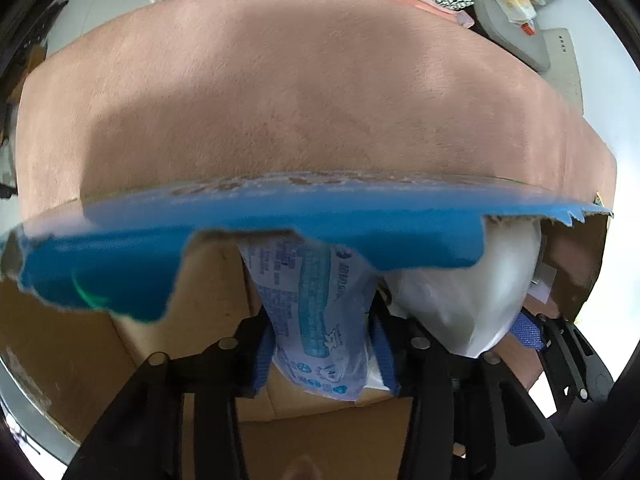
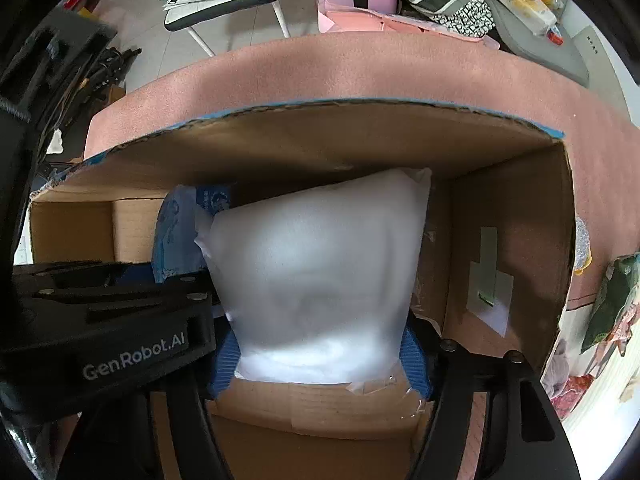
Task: Organize soft objects
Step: 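Lower both packs into the cardboard box and open both tools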
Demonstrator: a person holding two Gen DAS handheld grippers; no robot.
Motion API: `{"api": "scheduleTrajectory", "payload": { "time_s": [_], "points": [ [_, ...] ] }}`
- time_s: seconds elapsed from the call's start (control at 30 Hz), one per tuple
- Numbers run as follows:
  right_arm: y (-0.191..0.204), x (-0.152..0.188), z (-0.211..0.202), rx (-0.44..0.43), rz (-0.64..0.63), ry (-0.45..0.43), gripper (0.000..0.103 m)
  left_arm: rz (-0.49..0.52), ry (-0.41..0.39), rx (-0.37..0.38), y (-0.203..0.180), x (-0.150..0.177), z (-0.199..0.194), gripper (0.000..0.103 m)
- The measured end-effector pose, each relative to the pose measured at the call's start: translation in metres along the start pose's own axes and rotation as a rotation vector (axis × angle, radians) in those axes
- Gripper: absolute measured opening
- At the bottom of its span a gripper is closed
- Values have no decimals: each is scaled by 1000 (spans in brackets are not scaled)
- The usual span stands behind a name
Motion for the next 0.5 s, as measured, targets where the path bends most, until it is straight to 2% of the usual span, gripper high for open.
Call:
{"api": "scheduleTrajectory", "payload": {
  "time_s": [0.07,0.23,0.27,0.4,0.5],
  "points": [
    [-1,-1,-4,0,0,1,79,6,-9,-7,-2,0,-5,50],
    [-1,1,-32,19,-19,-33,88,24,-75,-70,2,9,-36,86],
    [-1,3,-39,18,-22,-35,93,25,-92,-76,3,13,-44,87],
    [8,18,-69,30,-57,-70,102,25,-164,-108,3,36,-72,97],
    [7,31,-85,27,-64,-86,103,36,-233,-152,2,54,-97,97]
  ]
}}
Point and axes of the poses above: each gripper's, at about its wrist camera, not at the fingertips, and z roughly the way its jaws point, y to its left, x to its underside, the point moved 8 cm from there along z, roughly the way its jaws point, and after that the axes turned 11 degrees about -y, right-handed, at the moved point
